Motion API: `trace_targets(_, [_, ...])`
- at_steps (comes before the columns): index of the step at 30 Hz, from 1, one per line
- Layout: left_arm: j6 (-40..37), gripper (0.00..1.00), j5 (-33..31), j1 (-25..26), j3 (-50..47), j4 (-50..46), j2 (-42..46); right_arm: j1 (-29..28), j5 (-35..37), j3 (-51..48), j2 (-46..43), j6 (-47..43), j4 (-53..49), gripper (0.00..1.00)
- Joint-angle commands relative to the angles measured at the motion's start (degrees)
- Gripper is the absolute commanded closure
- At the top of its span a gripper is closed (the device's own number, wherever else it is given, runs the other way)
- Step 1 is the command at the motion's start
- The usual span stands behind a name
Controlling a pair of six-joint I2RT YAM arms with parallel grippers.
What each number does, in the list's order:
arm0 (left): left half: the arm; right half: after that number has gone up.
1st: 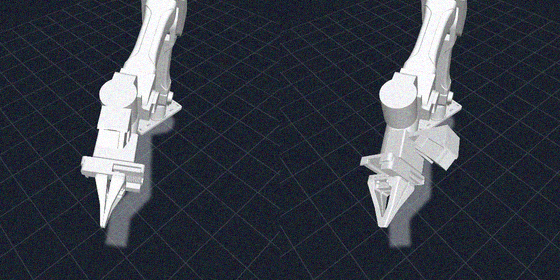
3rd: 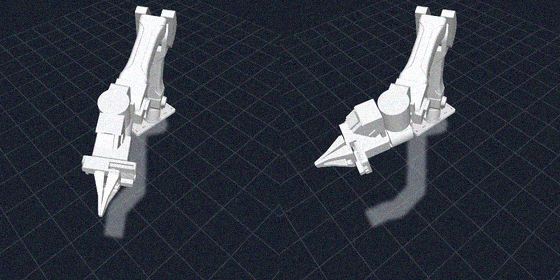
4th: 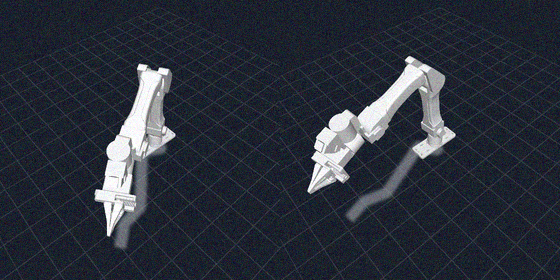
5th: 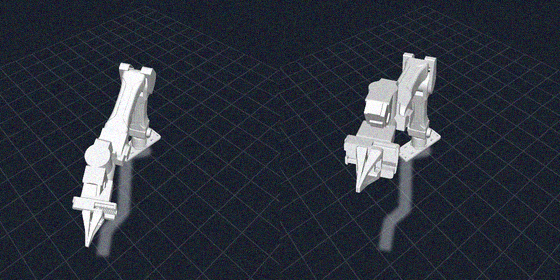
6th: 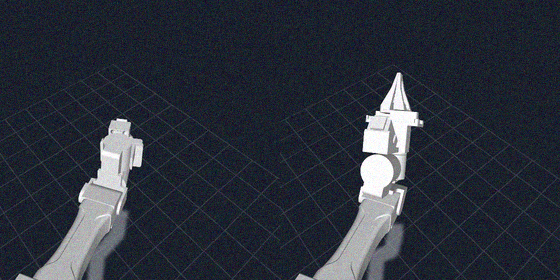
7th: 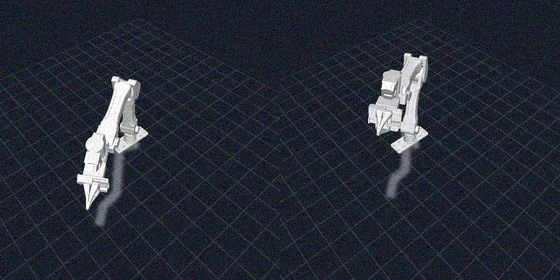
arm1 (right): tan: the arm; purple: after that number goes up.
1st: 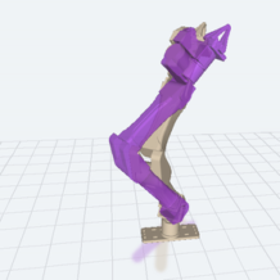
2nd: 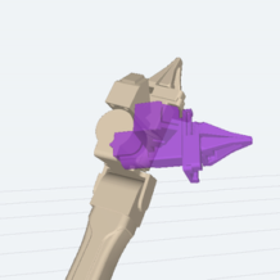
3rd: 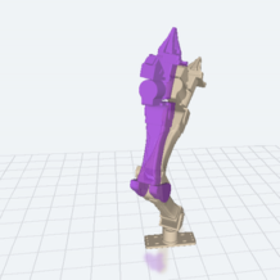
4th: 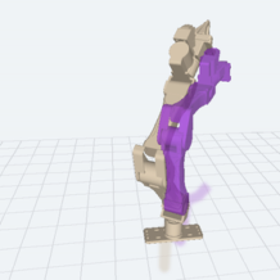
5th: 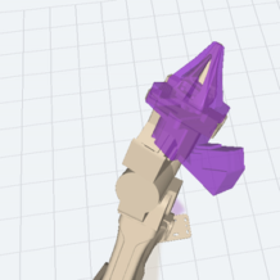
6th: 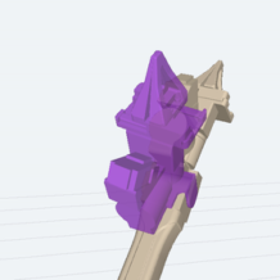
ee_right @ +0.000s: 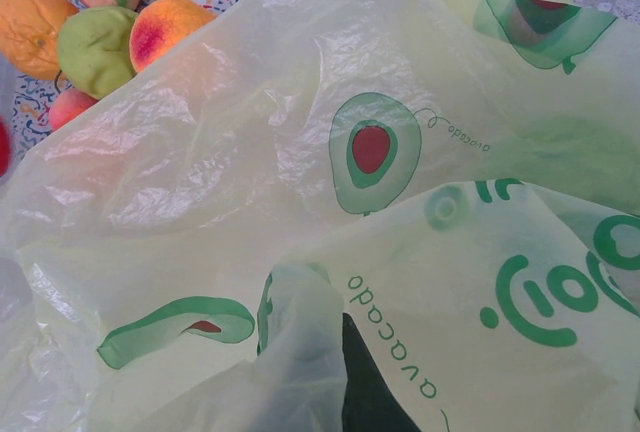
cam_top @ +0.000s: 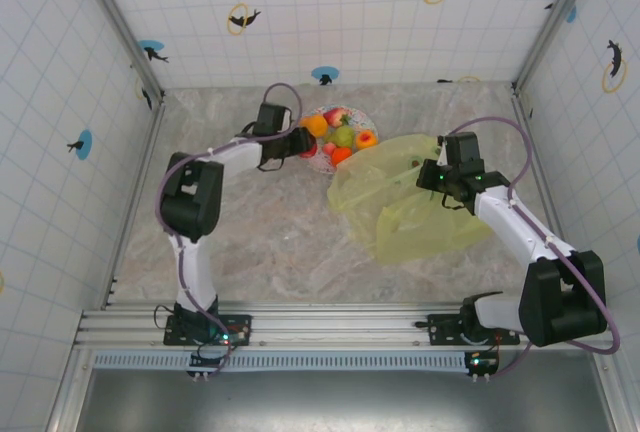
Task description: Place the fruits into the plastic bag
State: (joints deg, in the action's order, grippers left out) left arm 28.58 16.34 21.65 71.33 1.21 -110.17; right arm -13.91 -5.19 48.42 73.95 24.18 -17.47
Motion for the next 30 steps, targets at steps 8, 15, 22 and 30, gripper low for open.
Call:
trace_targets(8, [-8.9, 0.42, -0.9, 18.8, -25.1, 11.3, 32.6, 0.0, -2.8, 0.2, -1.1, 2.2, 3.4, 1.0])
trace_targets(15, [-16.9, 0.43, -1.2, 31.1, -25.7, 8.0, 27.6, 0.1, -3.8, 2.3, -0.2, 1.7, 1.8, 1.0])
trace_targets(22, [-15.8, 0.45, -7.4, 31.8, -21.5, 9.8, 15.9, 0.1, -5.5, 3.5, -0.7, 1.3, -0.1, 1.0])
trace_targets(30, [-15.2, 0.45, -16.8, 31.6, -15.9, 13.8, 7.0, 0.1, -9.0, 8.5, 1.2, -4.5, -8.3, 1.0])
